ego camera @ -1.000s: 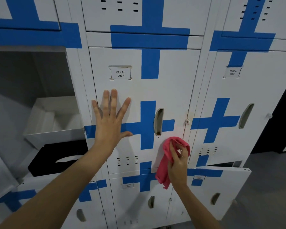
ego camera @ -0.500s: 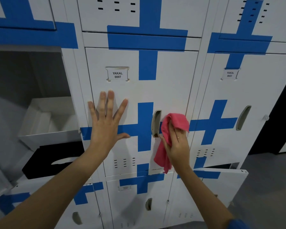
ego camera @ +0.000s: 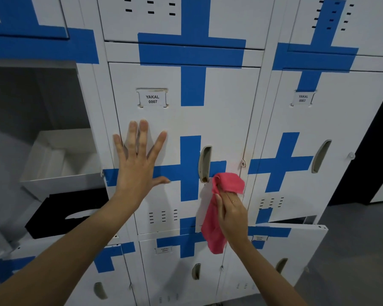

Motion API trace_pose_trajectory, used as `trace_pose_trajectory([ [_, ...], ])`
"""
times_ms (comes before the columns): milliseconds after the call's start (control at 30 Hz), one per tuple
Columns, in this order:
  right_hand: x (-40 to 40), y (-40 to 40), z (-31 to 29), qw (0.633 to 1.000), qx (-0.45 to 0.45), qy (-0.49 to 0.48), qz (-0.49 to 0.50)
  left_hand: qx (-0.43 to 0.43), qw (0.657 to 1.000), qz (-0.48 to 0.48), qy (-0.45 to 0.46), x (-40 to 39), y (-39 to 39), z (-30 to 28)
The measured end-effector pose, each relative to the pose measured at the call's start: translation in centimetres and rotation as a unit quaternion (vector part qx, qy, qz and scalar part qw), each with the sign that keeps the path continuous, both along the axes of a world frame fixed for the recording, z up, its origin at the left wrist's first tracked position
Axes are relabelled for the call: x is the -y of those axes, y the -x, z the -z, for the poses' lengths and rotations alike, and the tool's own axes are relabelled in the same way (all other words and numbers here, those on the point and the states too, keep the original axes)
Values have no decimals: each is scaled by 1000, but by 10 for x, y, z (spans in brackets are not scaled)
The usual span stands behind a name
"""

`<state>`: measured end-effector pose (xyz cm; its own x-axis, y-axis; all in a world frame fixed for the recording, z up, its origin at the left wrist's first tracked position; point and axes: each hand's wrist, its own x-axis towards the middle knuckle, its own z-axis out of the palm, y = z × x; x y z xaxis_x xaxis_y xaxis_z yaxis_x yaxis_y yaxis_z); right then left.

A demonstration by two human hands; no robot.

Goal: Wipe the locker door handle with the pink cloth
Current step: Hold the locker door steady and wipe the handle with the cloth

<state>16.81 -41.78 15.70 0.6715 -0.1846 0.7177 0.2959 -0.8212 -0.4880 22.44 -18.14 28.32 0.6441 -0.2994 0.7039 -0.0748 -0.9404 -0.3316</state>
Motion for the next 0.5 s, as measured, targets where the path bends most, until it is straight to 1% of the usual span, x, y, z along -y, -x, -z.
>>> trace_pose_trajectory([
  [133,11,2,6,996,-3,88,-27,-2,1000,-5,-2,0,1,0],
  [200,16,1,8,994,-5,105,-29,-2,1000,-5,-1,0,1,0],
  [300,6,-2,-5,997,-16,59,-44,1,1000,-4,-6,-1,-1,0],
  [400,-3,-16,-35,998,3,35,-52,5,1000,2,-8,-2,-2,1],
  [500,-10,-34,-57,997,51,55,-28,5,1000,8,-7,-2,-2,1],
])
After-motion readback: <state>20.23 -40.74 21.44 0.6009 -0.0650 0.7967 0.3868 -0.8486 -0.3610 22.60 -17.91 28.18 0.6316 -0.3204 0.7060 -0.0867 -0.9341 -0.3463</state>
